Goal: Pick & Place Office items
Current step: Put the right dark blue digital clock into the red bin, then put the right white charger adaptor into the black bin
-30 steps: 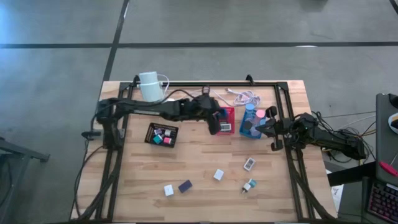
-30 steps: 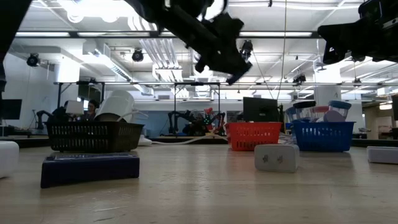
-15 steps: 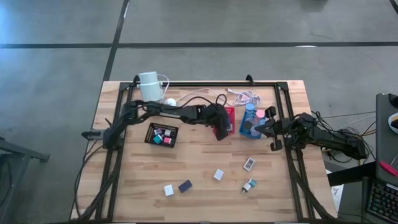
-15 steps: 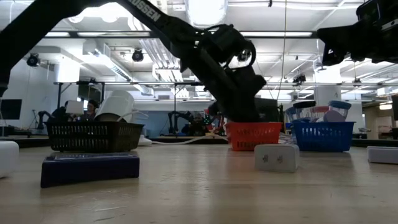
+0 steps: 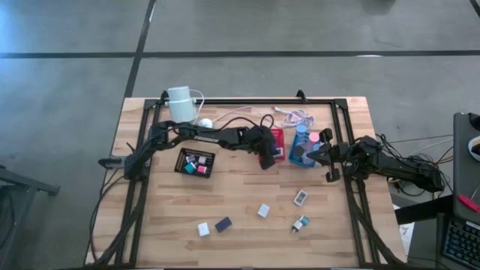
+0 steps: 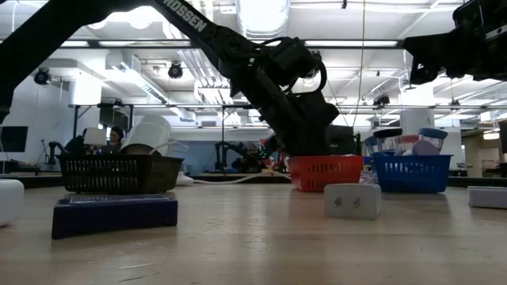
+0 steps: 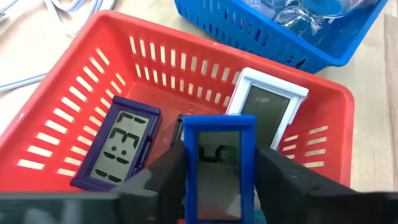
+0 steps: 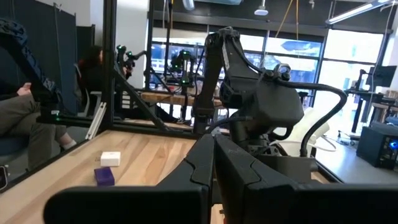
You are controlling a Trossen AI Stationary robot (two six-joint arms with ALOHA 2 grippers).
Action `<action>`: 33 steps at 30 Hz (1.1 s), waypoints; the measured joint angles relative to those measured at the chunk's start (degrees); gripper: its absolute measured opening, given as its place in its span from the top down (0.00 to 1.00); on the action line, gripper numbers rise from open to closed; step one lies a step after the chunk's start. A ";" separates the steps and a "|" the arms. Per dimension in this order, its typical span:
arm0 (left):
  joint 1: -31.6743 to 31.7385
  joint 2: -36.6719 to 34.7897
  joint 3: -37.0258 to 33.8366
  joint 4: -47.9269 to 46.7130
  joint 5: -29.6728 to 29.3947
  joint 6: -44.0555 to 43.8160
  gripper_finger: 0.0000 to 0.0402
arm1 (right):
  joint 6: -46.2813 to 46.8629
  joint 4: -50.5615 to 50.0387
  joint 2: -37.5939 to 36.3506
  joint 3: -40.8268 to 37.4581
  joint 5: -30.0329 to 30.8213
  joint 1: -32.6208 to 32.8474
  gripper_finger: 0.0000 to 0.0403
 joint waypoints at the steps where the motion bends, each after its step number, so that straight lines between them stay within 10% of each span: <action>1: 0.00 0.00 0.00 -0.02 0.00 0.02 0.53 | 0.00 0.00 0.00 0.01 0.00 -0.02 0.98; 9: -0.55 -2.92 -0.10 -3.27 0.24 3.23 0.28 | 0.01 0.00 0.00 0.01 -0.03 0.00 0.98; 20: -5.69 -29.98 -14.88 0.39 0.65 9.56 0.29 | 0.49 0.02 -0.04 0.01 -0.42 0.00 0.98; 25: -7.10 -50.75 -33.72 7.46 0.86 10.80 0.44 | 1.93 0.02 -0.07 0.01 -0.50 0.02 0.98; 33: -7.23 -82.20 -55.69 9.06 -0.86 5.58 0.96 | 2.21 0.59 -0.11 0.01 -0.20 0.00 0.98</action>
